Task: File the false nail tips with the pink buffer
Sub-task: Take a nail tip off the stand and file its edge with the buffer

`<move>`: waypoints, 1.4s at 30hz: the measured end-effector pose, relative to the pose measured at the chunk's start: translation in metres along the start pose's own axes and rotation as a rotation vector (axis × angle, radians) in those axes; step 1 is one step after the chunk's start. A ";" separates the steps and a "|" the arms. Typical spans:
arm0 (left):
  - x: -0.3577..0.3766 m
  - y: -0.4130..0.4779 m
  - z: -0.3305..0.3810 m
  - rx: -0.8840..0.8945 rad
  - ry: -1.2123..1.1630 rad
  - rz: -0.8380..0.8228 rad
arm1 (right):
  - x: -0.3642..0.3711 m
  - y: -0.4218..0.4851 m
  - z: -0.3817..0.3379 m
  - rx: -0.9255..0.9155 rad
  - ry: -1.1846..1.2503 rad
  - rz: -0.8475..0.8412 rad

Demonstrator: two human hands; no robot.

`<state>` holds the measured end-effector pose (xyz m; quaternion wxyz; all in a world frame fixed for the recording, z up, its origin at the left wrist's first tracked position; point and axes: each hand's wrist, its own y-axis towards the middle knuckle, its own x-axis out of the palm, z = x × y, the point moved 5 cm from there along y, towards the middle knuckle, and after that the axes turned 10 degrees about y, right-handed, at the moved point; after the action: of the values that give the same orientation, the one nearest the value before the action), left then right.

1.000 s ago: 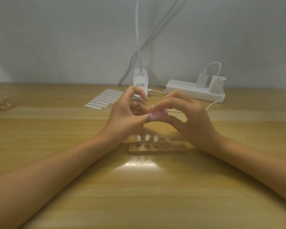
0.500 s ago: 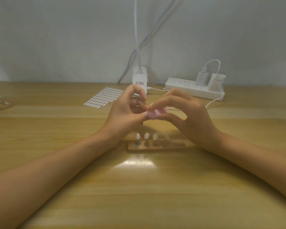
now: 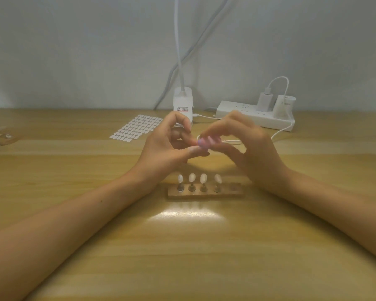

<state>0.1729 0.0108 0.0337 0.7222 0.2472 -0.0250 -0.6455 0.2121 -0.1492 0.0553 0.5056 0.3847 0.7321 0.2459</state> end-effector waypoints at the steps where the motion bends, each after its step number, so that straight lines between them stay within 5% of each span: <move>1: 0.000 0.000 -0.001 -0.006 -0.004 0.003 | -0.004 0.001 0.002 0.037 0.010 0.021; 26: 0.000 -0.001 0.007 0.146 0.144 0.027 | -0.002 -0.003 -0.008 -0.020 -0.043 0.018; 42: 0.002 -0.003 0.006 0.066 0.075 -0.002 | -0.002 -0.002 -0.008 -0.032 -0.072 0.008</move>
<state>0.1687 0.0067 0.0370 0.7135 0.2949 -0.0189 -0.6353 0.2045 -0.1520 0.0581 0.5365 0.3881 0.7078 0.2459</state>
